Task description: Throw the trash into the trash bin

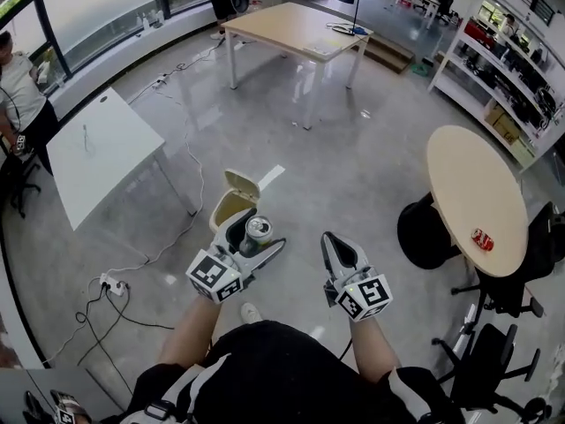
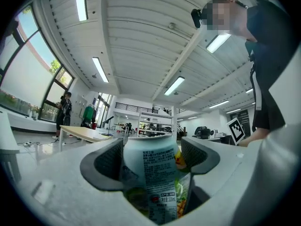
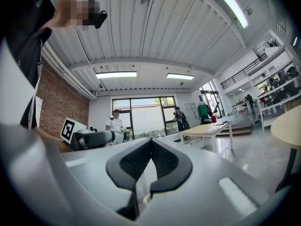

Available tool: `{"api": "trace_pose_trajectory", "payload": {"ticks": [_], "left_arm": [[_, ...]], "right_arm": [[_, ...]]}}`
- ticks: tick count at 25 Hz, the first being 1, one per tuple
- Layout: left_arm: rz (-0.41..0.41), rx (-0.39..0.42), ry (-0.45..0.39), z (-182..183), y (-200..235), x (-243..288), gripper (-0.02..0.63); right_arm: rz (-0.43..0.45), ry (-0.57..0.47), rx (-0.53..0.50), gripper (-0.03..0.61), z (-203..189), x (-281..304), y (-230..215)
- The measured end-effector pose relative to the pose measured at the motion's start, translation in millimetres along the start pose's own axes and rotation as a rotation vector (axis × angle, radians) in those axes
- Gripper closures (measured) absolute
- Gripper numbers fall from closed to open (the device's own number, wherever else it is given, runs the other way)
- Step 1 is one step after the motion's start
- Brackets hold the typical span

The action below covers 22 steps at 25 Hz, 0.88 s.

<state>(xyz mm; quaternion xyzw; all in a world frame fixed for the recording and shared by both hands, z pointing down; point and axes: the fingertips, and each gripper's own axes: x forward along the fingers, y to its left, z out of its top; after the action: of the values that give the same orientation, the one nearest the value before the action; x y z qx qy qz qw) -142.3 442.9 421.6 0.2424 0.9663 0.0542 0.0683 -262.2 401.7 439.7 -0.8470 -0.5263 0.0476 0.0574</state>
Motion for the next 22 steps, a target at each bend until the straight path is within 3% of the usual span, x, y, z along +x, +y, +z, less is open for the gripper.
{"api": "trace_pose_trajectory", "payload": {"ticks": [7,14,22], "left_arm": [[0.154,0.008,-0.019,9,88,-57,0.225],[0.304,-0.018,-0.021,7,136,-118,0.225],[0.372,-0.063,0.007,-11,169,-131,0.225]], "right_arm": [[0.150,0.035,-0.001,0.574,-14,96,46],[0.264,0.098,0.009,0.574,-40,149,89],[0.313,0.152,0.044,0.574,-64,187,94]]}}
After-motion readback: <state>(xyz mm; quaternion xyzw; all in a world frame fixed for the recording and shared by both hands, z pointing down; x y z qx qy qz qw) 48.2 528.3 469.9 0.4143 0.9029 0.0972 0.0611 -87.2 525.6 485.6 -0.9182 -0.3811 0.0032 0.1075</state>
